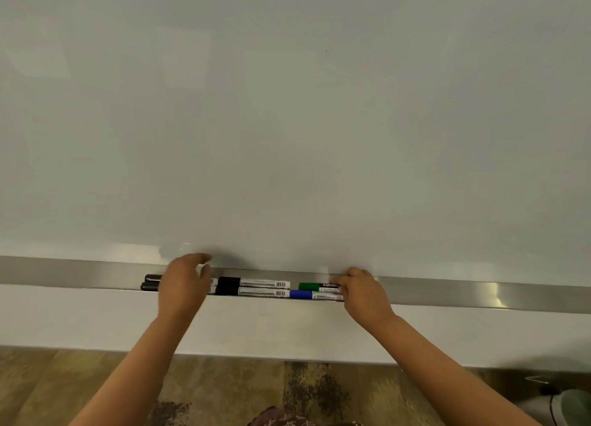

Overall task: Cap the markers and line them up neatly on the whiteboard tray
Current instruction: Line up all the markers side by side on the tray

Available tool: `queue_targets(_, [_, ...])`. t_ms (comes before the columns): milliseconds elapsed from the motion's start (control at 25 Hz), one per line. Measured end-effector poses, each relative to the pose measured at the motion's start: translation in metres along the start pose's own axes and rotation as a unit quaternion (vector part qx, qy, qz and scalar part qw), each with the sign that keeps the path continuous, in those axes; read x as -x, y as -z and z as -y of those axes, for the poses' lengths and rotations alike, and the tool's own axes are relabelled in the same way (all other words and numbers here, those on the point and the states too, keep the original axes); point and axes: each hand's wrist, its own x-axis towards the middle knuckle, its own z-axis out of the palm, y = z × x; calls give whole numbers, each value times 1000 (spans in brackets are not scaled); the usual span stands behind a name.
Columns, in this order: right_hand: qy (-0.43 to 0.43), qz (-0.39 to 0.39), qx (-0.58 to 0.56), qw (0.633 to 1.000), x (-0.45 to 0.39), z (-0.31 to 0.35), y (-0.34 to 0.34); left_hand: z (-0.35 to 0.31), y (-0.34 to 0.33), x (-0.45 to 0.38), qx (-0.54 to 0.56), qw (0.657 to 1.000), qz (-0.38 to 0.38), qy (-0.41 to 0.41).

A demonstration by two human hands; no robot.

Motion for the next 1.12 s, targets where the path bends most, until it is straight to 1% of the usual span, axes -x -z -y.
queue_targets(80, [2,-1,-2,1000,0,4,-2,14,11,-2,-2,998,-37,46])
queue_targets(160, [5,-6,-4,1000,1,8,-4,19,16,-5,-5,997,-49,66])
queue_targets(280, [11,-8,-5,1000,0,13,-6,21,15,-4,-2,996,-33,78])
queue_targets(480, [7,-20,0,1000,2,17,-7,16,10,0,10,997,-7,73])
queue_targets(760, [-30,-50,-8,998,-2,26,0,6,-3,6,1,999,40,-12])
queue_targets(840, [-40,-67,-26,997,-3,27,3,5,-6,8,1,999,43,-32])
queue_targets(1000, [-88,-115,-57,988,-2,29,3,12,-11,6,1,995,65,-74])
queue_targets(1120, [-105,-128,-65,984,1,40,-4,16,-14,7,-9,989,89,-118])
